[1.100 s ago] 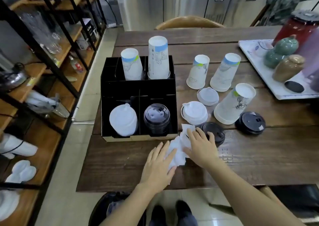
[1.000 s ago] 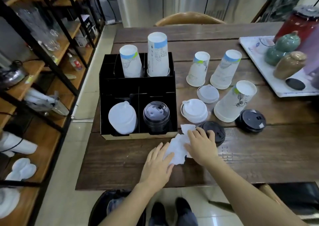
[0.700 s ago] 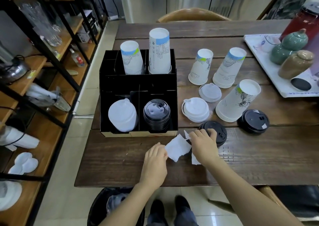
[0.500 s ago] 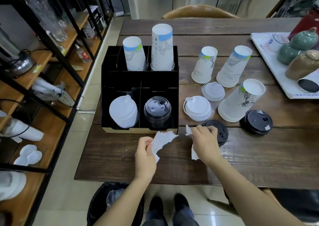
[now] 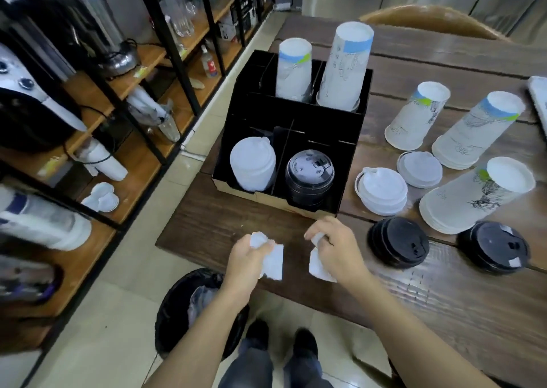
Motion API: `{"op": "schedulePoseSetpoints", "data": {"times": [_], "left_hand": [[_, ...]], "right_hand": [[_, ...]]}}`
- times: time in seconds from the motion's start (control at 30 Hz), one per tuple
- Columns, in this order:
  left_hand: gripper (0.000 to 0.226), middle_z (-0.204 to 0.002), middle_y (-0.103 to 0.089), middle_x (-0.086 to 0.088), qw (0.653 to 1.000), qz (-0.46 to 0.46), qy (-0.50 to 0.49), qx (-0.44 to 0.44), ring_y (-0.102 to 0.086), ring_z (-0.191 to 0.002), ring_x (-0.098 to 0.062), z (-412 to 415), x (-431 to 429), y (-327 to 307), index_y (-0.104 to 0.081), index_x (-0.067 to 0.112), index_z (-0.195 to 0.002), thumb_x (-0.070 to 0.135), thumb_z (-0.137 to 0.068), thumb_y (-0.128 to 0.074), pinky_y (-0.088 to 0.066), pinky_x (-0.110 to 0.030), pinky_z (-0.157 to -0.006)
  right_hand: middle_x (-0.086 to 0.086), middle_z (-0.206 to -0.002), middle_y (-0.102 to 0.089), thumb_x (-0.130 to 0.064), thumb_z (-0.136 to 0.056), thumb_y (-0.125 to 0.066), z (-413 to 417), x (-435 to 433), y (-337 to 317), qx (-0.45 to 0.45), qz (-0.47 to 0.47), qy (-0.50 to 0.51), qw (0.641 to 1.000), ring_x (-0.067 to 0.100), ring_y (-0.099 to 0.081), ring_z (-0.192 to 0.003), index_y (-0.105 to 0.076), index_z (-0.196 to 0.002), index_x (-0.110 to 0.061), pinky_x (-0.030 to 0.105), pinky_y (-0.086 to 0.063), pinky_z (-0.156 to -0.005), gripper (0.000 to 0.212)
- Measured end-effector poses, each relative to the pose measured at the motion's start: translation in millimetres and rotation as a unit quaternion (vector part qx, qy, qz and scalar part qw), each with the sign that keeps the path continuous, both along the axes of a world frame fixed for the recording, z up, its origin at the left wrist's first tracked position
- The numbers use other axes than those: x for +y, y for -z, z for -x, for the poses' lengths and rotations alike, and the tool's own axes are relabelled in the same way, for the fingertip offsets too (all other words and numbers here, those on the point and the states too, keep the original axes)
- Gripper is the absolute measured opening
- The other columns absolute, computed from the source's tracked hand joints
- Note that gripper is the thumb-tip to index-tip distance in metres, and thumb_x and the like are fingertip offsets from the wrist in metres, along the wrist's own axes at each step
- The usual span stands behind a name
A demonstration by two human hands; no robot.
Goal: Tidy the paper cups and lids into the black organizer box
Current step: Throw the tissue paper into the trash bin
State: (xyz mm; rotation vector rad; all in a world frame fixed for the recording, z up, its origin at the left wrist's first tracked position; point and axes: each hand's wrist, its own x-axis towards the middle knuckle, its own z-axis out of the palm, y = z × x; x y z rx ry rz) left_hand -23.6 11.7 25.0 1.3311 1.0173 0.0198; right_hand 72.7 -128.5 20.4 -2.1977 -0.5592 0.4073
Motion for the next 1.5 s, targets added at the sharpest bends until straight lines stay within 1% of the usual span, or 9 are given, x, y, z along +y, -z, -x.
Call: {"op": "schedulePoseSetpoints", "data": {"times": [0.23, 0.4, 0.53, 0.7, 0.83, 0.93, 1.07, 1.27, 1.5], "left_hand": [[0.021, -0.090, -0.060, -0.008, 0.984, 0.120, -0.127, -0.024, -0.069, -0.065, -0.023, 26, 22, -2, -0.050, 0.007, -0.095, -0.001, -0.095, -0.030, -0.053, -0.049, -0.084], [0.045, -0.123, -0.043, -0.018, 0.967, 0.139, -0.154, -0.149, -0.062, -0.095, -0.030, 67, 63, 10, -0.034, 0.016, -0.129, -0.011, -0.094, -0.036, -0.057, -0.033, -0.065], [0.016, -0.088, -0.069, -0.011, 0.982, 0.056, -0.128, -0.125, -0.072, -0.062, -0.018, 117, 94, 11, -0.050, 0.005, -0.100, 0.015, -0.092, -0.059, -0.049, -0.023, -0.041], [0.030, -0.070, -0.057, -0.003, 0.990, -0.070, -0.124, -0.020, -0.052, -0.062, -0.016, 180, 127, 12, -0.056, 0.004, -0.087, 0.033, -0.086, -0.063, -0.041, -0.029, -0.056], [0.016, -0.083, -0.062, -0.019, 0.985, -0.092, -0.138, 0.034, -0.056, -0.085, -0.042, 214, 148, 32, -0.061, 0.004, -0.088, 0.010, -0.093, -0.047, -0.045, -0.041, -0.075], [0.031, -0.108, -0.066, -0.023, 0.984, -0.079, -0.146, 0.069, -0.059, -0.107, -0.038, 230, 155, 54, -0.063, 0.000, -0.105, -0.004, -0.088, -0.037, -0.046, -0.037, -0.090], [0.010, -0.081, -0.057, -0.016, 0.981, -0.078, -0.156, 0.083, -0.051, -0.076, -0.028, 242, 158, 110, -0.056, 0.006, -0.085, 0.001, -0.088, -0.048, -0.042, -0.035, -0.073], [0.007, -0.081, -0.057, -0.008, 0.968, -0.099, -0.144, 0.181, -0.052, -0.071, -0.023, 233, 158, 255, -0.049, 0.012, -0.086, 0.016, -0.092, -0.051, -0.040, -0.031, -0.064], [0.039, -0.130, -0.050, -0.016, 0.954, -0.084, -0.026, 0.286, -0.054, -0.112, -0.033, 227, 153, 426, -0.042, 0.010, -0.135, 0.017, -0.096, -0.043, -0.044, -0.039, -0.089]], "right_hand": [[-0.013, -0.082, -0.057, 0.003, -0.088, -0.051, 36, 27, -13, 0.223, -0.078, -0.071, 0.969, 0.004, -0.056, -0.066, -0.060, -0.085, -0.027, 0.018, -0.044, -0.060, 0.032], [0.008, -0.102, -0.058, 0.010, -0.094, -0.036, 62, 63, -20, 0.238, -0.071, -0.076, 0.966, 0.008, -0.066, -0.068, -0.053, -0.119, -0.011, 0.018, -0.052, -0.064, 0.037], [0.014, -0.101, -0.056, 0.008, -0.094, -0.031, 93, 104, -16, 0.157, -0.025, -0.130, 0.979, 0.013, -0.057, -0.046, -0.045, -0.110, -0.023, 0.020, -0.043, -0.036, 0.038], [0.012, -0.086, -0.042, 0.005, -0.094, -0.039, 148, 167, 2, 0.157, 0.014, -0.143, 0.977, 0.010, -0.042, -0.058, -0.044, -0.081, -0.014, 0.017, -0.034, -0.051, 0.025], [0.008, -0.107, -0.043, 0.009, -0.091, -0.045, 178, 200, 17, 0.183, 0.030, -0.166, 0.969, 0.017, -0.044, -0.081, -0.059, -0.104, -0.001, 0.013, -0.039, -0.066, 0.022], [0.009, -0.117, -0.046, 0.007, -0.094, -0.041, 187, 213, 39, 0.219, 0.078, -0.173, 0.957, 0.018, -0.052, -0.098, -0.053, -0.124, 0.002, 0.014, -0.042, -0.086, 0.033], [0.012, -0.121, -0.058, 0.000, -0.093, -0.043, 192, 223, 98, 0.208, 0.161, -0.177, 0.948, 0.028, -0.055, -0.112, -0.047, -0.132, -0.004, 0.033, -0.042, -0.092, 0.040], [0.002, -0.088, -0.054, -0.010, -0.093, -0.050, 194, 236, 246, 0.139, 0.238, -0.190, 0.942, 0.029, -0.057, -0.084, -0.044, -0.098, -0.013, 0.035, -0.044, -0.068, 0.009], [0.012, -0.101, -0.063, -0.026, -0.094, -0.052, 190, 238, 418, 0.101, 0.323, -0.226, 0.913, 0.034, -0.061, -0.091, -0.048, -0.101, -0.009, 0.034, -0.039, -0.064, 0.018]]}}
